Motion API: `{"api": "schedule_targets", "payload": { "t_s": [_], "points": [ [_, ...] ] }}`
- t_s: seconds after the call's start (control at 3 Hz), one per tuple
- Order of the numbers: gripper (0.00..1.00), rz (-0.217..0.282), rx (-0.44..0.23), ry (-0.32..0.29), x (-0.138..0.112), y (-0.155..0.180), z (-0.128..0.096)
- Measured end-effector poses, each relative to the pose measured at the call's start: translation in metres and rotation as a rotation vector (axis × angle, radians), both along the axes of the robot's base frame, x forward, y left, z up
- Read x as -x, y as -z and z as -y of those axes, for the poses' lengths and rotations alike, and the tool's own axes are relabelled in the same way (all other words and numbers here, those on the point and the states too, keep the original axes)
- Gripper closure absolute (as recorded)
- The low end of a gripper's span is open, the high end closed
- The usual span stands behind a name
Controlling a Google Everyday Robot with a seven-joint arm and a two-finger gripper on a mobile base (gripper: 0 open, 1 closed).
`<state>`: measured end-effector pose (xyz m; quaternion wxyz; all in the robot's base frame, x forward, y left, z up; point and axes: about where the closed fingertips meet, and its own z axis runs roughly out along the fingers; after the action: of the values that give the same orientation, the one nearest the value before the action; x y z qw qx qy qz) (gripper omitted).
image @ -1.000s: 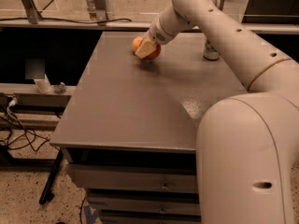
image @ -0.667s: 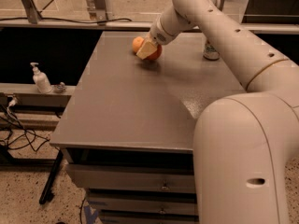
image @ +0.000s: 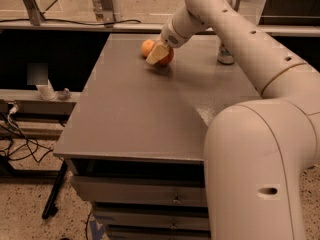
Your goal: Move apple near orange
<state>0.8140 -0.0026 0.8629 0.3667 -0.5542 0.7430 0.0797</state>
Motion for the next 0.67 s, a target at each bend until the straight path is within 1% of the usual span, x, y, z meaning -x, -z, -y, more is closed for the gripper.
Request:
{"api": "schedule_targets", "payload": {
  "t_s": [0.33, 0.67],
  "points": [
    [0.00, -0.003, 0.005, 0.002, -0.0002, 0.0009, 0.0034],
    [0.00, -0.005, 0.006, 0.004, 0.0001, 0.0014, 0.0046]
  ]
}}
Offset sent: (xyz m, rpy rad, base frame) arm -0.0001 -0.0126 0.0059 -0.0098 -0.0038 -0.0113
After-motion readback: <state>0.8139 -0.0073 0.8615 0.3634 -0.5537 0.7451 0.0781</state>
